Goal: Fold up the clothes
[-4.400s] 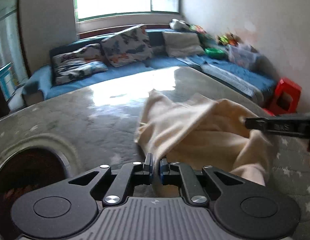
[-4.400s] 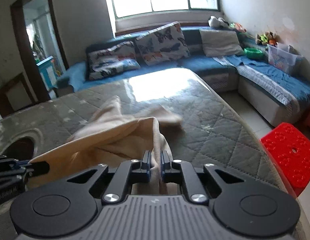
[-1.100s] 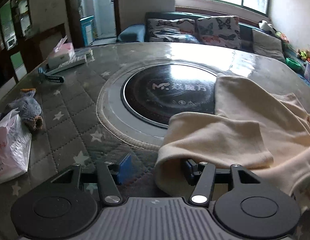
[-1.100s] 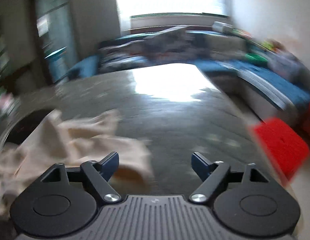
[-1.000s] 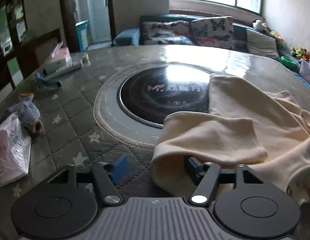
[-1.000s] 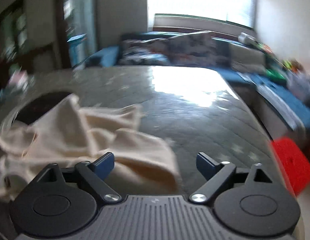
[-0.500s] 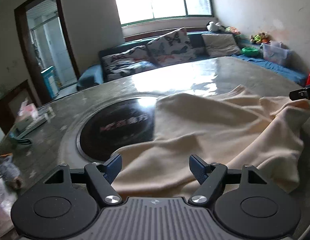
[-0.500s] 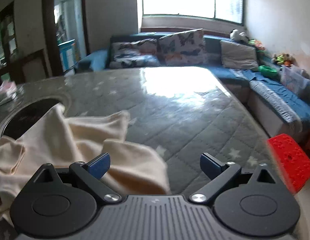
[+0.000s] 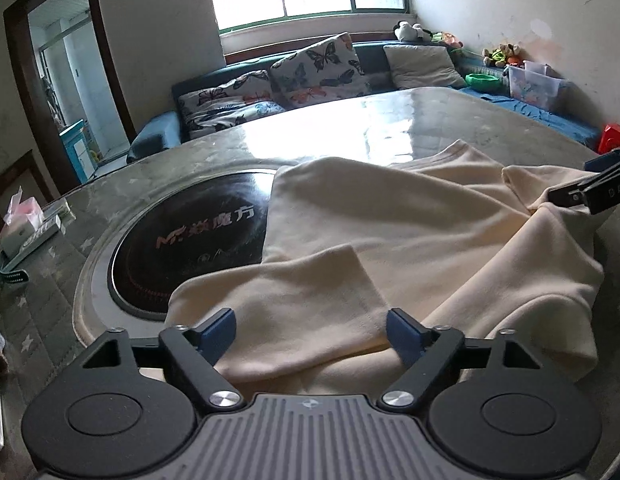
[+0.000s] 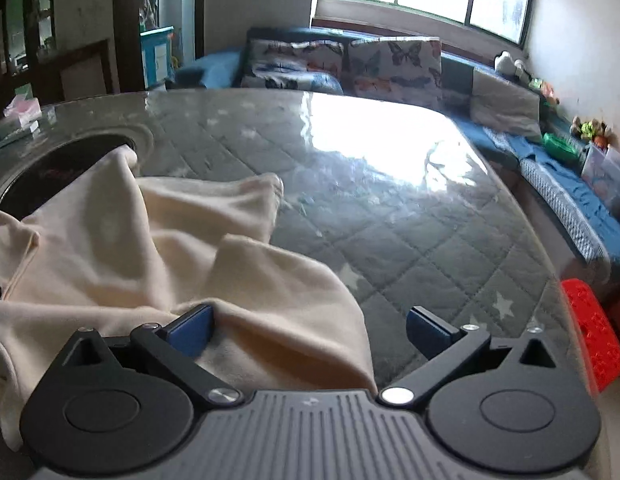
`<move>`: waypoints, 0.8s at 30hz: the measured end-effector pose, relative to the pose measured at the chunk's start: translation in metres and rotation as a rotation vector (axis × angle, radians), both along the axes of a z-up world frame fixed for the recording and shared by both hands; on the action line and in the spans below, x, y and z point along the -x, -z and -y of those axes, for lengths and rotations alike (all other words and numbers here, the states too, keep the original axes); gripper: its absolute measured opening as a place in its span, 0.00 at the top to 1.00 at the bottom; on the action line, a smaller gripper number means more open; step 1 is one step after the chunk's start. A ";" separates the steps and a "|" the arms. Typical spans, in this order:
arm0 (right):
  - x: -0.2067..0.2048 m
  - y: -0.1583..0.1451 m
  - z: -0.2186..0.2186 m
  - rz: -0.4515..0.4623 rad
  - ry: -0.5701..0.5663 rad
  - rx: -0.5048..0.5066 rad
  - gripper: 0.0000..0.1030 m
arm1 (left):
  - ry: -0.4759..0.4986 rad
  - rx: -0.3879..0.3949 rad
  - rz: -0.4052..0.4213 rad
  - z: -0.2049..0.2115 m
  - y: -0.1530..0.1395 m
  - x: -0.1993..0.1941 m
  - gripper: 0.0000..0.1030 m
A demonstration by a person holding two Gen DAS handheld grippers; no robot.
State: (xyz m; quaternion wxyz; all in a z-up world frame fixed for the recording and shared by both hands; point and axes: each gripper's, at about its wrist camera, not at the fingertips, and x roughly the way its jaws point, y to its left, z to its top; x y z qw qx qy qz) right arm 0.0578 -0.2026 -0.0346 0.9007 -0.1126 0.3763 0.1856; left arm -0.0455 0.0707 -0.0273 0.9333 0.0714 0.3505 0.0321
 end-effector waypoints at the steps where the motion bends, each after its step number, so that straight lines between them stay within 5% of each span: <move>1: 0.000 0.000 0.001 -0.008 -0.004 -0.005 0.00 | -0.005 0.000 -0.001 -0.001 0.001 0.000 0.06; 15: -0.005 -0.003 0.037 0.057 0.187 -0.017 0.00 | -0.027 0.012 -0.023 -0.004 0.006 0.001 0.00; 19: 0.001 -0.001 0.022 0.068 0.087 0.017 0.00 | -0.036 0.018 -0.022 -0.003 0.007 0.000 0.00; 24: -0.011 0.005 0.015 0.108 0.156 0.053 0.00 | -0.038 0.017 -0.030 -0.004 0.006 0.002 0.00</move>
